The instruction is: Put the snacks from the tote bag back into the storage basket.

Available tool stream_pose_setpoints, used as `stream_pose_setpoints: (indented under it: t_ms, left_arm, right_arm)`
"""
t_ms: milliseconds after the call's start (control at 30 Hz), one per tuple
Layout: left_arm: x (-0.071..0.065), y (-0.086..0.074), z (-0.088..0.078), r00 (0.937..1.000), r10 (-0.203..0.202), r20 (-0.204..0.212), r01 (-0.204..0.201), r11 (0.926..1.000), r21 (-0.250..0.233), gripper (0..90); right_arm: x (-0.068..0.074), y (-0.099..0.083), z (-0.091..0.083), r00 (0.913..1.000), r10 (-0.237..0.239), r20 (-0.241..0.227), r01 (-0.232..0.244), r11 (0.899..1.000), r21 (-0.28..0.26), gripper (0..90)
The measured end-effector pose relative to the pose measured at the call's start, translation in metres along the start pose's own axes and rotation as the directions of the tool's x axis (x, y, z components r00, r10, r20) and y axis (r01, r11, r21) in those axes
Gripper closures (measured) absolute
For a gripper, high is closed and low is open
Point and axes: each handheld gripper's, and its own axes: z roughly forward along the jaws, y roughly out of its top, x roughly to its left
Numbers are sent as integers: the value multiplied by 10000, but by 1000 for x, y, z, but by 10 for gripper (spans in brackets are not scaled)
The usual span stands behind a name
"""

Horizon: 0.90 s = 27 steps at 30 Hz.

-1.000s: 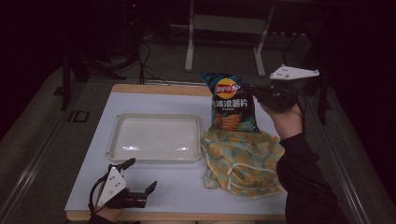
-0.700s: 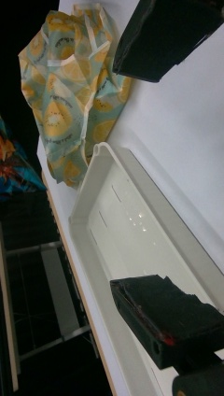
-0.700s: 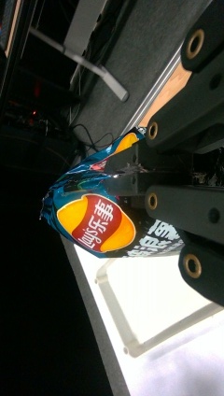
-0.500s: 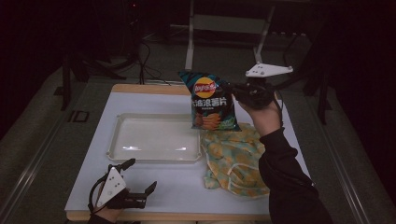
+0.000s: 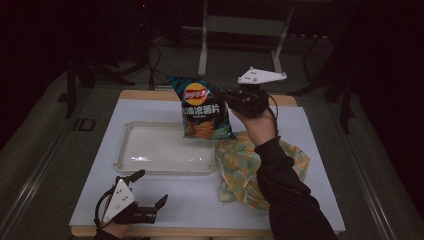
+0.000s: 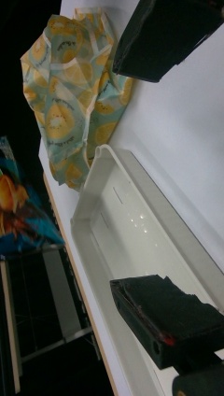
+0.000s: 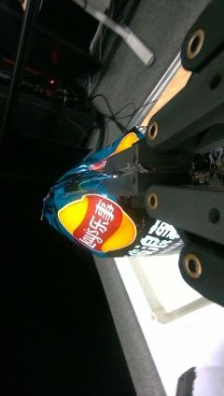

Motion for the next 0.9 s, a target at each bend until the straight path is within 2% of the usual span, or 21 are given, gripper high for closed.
stream_pose_setpoints:
  t_ms: [267, 433, 533, 633, 900]
  left_arm:
    - [-2, 0, 0, 9997, 181, 134, -181, 9998, 32, 11]
    - [-1, 0, -2, 9999, 149, 45, -149, 9999, -19, 12]
    - [-1, 0, -3, 10000, 79, 11, -79, 10000, -61, 11]
    - [-1, 0, -3, 10000, 93, -3, -94, 9999, -85, 11]
    - [-1, 0, -4, 10000, 95, 7, -95, 9999, -108, 11]
  right_arm:
    - [21, 2, 27, 9976, -202, -666, 176, 9991, -394, 900]
    - [30, 3, 34, 9941, 33, -1081, -157, 9933, -1148, 900]
    - [36, 0, 41, 9926, 156, -1207, -324, 9898, -1389, 900]
    - [44, -7, 52, 9917, 209, -1269, -386, 9896, -1387, 900]
    - [56, -37, 85, 9831, 693, -1697, -837, 9933, -791, 900]
